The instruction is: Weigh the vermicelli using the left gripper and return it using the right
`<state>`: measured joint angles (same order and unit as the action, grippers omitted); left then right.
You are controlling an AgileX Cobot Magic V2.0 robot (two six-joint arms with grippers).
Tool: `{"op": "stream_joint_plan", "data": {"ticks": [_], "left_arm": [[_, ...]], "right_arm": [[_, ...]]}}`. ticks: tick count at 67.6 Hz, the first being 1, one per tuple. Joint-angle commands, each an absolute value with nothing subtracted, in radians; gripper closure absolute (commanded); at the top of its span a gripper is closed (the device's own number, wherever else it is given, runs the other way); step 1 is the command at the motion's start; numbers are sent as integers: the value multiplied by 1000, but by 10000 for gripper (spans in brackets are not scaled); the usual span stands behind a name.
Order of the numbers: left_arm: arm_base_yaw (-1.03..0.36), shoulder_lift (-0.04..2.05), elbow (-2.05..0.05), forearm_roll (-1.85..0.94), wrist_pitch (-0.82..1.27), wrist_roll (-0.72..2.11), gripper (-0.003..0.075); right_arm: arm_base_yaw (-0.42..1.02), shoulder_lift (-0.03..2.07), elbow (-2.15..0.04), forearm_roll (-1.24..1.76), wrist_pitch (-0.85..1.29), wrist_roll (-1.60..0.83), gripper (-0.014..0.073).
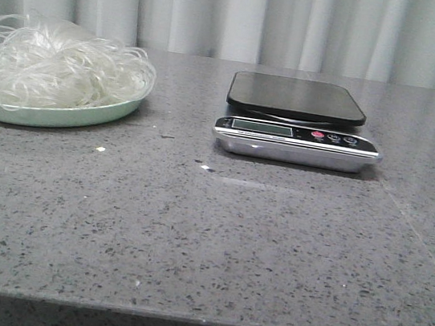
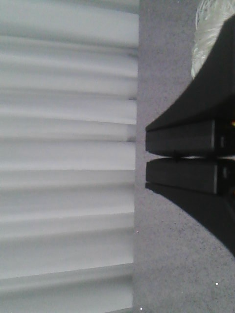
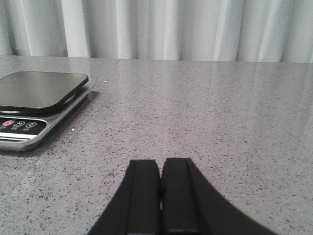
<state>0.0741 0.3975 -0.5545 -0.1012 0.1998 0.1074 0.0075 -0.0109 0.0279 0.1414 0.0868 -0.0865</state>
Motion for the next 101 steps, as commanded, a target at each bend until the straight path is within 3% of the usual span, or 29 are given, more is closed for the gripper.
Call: {"op": "stream_joint_plan", "data": {"ticks": [1, 30, 50, 71, 85, 101], "left_arm": [[73, 442, -587, -115, 153, 102, 583], [73, 518, -589, -113, 133, 104, 574], [73, 518, -590, -113, 134, 104, 265], [73, 518, -584, -159, 99, 104, 247], [35, 649, -712, -166, 255, 108, 241], [-151, 947, -992, -163, 461, 208, 111]], "right_arm": [[8, -25, 20, 140, 0, -94, 442], [8, -25, 20, 140, 0, -94, 442], [8, -25, 20, 140, 0, -94, 442], [8, -25, 20, 140, 0, -94, 442], [8, -25, 20, 140, 0, -94, 442], [8, -25, 20, 140, 0, -94, 442]]}}
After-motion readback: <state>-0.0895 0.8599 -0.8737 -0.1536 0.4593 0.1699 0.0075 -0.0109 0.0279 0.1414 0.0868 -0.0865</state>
